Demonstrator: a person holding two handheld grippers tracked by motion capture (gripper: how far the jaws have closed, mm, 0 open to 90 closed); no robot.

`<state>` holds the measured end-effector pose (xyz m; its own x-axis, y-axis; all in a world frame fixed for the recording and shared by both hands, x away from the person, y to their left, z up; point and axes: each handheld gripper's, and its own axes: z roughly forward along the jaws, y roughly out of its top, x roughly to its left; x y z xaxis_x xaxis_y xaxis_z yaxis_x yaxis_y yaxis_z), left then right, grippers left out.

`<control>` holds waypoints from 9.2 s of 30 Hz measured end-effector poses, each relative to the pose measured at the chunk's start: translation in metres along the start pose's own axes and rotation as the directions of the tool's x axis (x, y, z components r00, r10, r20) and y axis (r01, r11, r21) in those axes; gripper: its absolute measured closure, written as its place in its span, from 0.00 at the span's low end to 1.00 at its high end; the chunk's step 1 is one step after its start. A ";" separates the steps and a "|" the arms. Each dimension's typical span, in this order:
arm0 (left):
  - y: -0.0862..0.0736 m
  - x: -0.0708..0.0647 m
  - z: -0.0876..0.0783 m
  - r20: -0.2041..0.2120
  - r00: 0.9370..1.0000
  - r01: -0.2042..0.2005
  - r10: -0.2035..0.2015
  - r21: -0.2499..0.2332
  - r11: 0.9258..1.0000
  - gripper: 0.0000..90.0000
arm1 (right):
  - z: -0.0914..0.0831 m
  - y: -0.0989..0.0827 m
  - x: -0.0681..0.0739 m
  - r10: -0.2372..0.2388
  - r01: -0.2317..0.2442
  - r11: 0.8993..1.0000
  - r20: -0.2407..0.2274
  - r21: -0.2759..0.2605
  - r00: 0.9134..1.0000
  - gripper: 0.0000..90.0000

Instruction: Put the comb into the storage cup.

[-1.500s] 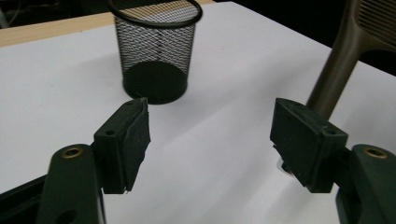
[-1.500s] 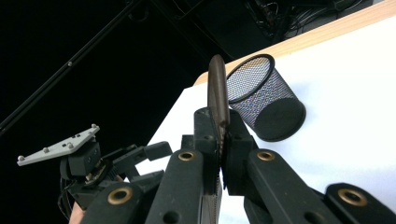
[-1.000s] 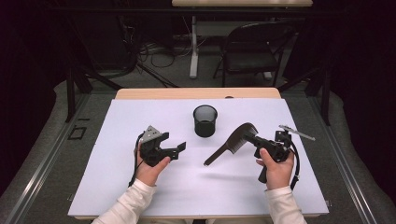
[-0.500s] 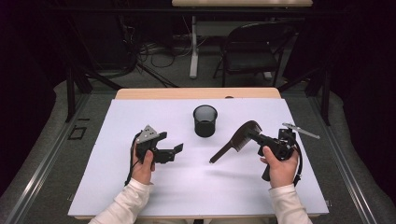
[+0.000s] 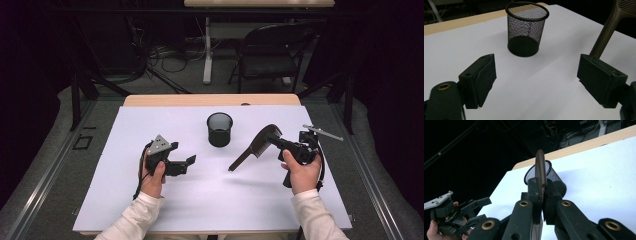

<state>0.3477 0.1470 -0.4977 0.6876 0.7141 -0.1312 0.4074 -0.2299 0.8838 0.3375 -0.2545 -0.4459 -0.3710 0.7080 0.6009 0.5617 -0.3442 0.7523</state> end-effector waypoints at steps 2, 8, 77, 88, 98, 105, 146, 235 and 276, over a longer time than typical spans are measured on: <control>0.000 0.000 0.000 0.000 1.000 0.003 -0.003 -0.002 1.000 0.18 | 0.001 0.003 0.001 -0.007 0.007 1.000 0.007 0.014 1.000 0.97; 0.000 -0.003 -0.001 0.011 1.000 0.009 -0.009 -0.006 1.000 0.18 | 0.006 0.010 0.003 -0.016 0.016 1.000 0.016 0.016 1.000 0.97; 0.000 0.000 -0.005 0.036 0.998 0.051 -0.049 -0.029 0.998 0.18 | 0.053 0.104 0.046 -0.137 0.139 0.990 0.154 -0.001 0.979 0.97; 0.000 0.001 -0.005 0.039 0.998 0.051 -0.050 -0.033 0.998 0.18 | 0.060 0.114 0.049 -0.137 0.141 0.990 0.170 -0.013 0.976 0.97; 0.000 0.000 -0.005 0.039 0.998 0.050 -0.048 -0.034 0.998 0.18 | 0.069 0.119 0.054 -0.137 0.142 0.990 0.171 -0.018 0.976 0.97; 0.000 0.000 -0.006 0.040 0.998 0.048 -0.047 -0.036 0.998 0.18 | 0.079 0.118 0.054 -0.135 0.139 0.990 0.179 -0.012 0.975 0.97; 0.000 0.004 -0.005 0.032 0.998 0.054 -0.053 -0.033 0.998 0.18 | 0.121 0.107 0.045 -0.102 0.104 0.995 0.212 -0.001 0.972 0.97; -0.001 0.006 -0.004 0.033 0.998 0.052 -0.051 -0.028 0.998 0.18 | 0.167 0.057 0.023 -0.042 0.022 0.996 0.229 0.090 0.972 0.97; -0.003 0.008 -0.004 0.027 0.998 0.058 -0.057 -0.021 0.998 0.18 | 0.159 0.057 0.002 -0.024 0.000 0.995 0.240 0.097 0.970 0.94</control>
<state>0.3491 0.1557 -0.5000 0.6795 0.7077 -0.1937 0.4339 -0.1747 0.8839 0.4865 -0.1744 -0.4452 -0.1959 0.8433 0.5004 0.6309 -0.2823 0.7227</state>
